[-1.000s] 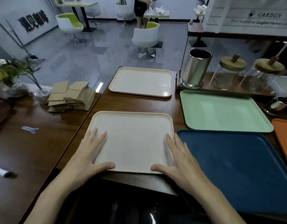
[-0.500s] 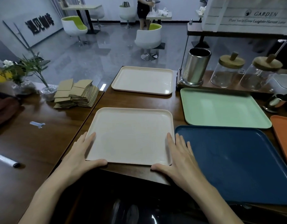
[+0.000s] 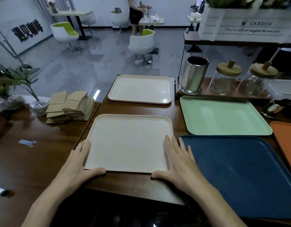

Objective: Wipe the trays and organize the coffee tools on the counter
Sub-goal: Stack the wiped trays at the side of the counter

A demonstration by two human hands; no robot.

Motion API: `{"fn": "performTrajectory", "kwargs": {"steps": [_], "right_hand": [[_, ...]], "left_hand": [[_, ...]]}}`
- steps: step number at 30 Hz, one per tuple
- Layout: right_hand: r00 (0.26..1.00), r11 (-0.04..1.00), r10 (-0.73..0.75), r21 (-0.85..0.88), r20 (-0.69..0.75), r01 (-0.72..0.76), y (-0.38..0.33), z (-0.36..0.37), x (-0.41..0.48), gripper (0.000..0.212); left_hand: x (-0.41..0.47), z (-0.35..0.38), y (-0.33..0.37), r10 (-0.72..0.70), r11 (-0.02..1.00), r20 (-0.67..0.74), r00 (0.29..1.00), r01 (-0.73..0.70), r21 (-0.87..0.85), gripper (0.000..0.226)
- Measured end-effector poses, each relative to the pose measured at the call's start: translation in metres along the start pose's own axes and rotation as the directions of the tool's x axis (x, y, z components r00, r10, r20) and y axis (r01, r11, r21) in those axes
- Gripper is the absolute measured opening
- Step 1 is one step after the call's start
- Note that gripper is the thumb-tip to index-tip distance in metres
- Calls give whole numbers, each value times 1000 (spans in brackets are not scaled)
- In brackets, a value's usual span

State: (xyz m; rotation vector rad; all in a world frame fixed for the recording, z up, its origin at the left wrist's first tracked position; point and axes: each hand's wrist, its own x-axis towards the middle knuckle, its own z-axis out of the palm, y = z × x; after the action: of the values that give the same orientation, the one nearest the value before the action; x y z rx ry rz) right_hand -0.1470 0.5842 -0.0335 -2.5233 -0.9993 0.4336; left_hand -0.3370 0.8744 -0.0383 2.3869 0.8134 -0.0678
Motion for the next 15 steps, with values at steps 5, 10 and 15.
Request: {"fn": "performTrajectory", "kwargs": {"steps": [5,10,15], "right_hand": [[999,999,32,-12,3,-32,-5,-1,20,136],[1000,1000,16,-9,-5,-16,-8,-2,34,132],[1000,1000,8,18,-26,-8,-7,-10,40,126]], "left_hand": [[15,-8,-2,-54,998,-7,999,54,-12,149],[30,-13,-6,-18,1000,-27,999,17,-15,143],[36,-14,6,48,996,-93,995,-54,-73,120]]}}
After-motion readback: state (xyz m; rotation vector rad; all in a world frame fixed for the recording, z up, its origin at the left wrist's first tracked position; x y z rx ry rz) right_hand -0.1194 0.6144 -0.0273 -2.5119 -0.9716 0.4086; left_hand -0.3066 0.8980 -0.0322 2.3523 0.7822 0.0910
